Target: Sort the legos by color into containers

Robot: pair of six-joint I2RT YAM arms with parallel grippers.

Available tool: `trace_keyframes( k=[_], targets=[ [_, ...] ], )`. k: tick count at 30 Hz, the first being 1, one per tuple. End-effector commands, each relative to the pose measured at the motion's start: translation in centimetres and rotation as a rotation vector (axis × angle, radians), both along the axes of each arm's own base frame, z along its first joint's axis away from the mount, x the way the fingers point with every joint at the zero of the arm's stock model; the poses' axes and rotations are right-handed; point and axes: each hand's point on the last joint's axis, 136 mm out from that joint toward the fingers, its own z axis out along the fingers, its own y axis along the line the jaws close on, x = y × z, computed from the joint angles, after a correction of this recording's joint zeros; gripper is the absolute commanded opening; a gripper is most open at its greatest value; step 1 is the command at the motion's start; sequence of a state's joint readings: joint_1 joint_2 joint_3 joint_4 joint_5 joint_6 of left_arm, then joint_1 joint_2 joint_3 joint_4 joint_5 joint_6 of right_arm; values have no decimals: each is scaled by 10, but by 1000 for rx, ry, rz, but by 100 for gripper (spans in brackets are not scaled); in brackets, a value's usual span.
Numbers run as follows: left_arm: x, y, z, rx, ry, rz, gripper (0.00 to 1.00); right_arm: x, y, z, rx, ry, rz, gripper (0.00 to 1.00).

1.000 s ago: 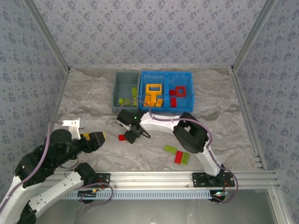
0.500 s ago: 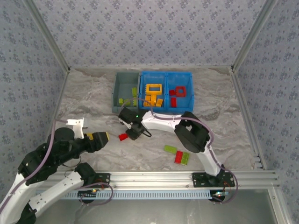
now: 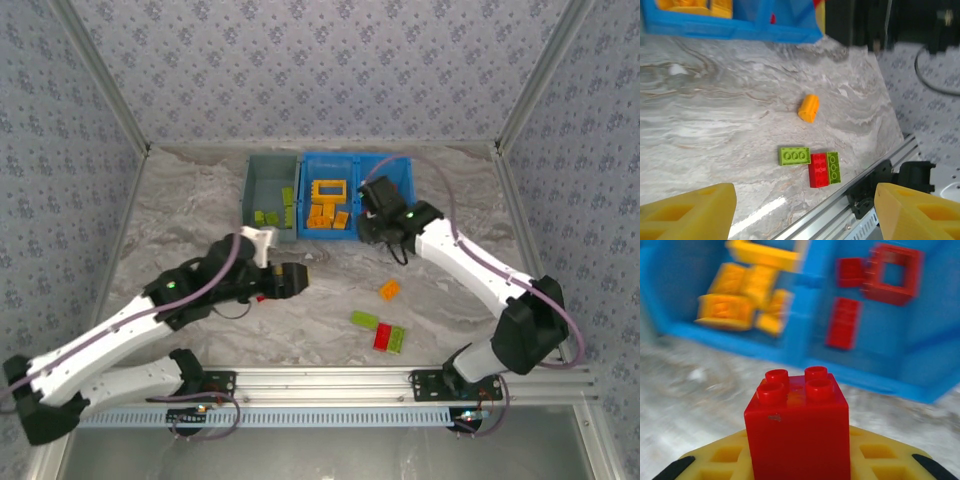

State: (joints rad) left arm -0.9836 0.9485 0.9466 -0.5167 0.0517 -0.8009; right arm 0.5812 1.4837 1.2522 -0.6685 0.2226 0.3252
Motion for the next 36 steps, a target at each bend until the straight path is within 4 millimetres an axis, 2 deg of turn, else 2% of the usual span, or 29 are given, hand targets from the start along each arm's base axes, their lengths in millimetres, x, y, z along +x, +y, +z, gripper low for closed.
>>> trace_keyframes(
  k=[1, 5, 9, 12, 17, 20, 23, 26, 32, 36],
  targets=[
    [6, -43, 41, -56, -144, -54, 73, 19, -38, -25, -65, 97, -151, 36],
    [-1, -81, 32, 19, -201, -119, 72, 52, -53, -43, -106, 148, -240, 37],
    [-4, -102, 16, 75, -210, -165, 71, 74, -60, -66, -129, 209, -290, 37],
    [-6, -109, 7, 104, -205, -180, 71, 83, -60, -78, -137, 236, -304, 39],
    [-5, -109, 4, 115, -205, -183, 71, 84, -63, -97, -151, 275, -326, 43],
    [-5, -107, 6, 119, -208, -177, 71, 84, -59, -99, -152, 271, -311, 53],
    [-5, -104, 5, 127, -207, -173, 71, 85, -53, -86, -153, 237, -293, 61],
    [-5, -102, 3, 131, -203, -168, 71, 85, -50, -60, -130, 176, -288, 62],
    [-6, -104, -2, 144, -191, -174, 71, 75, -51, 18, -83, 4, -295, 59],
    [-8, -110, -12, 190, -182, -218, 71, 49, -56, 66, -40, -93, -289, 59]
  ],
)
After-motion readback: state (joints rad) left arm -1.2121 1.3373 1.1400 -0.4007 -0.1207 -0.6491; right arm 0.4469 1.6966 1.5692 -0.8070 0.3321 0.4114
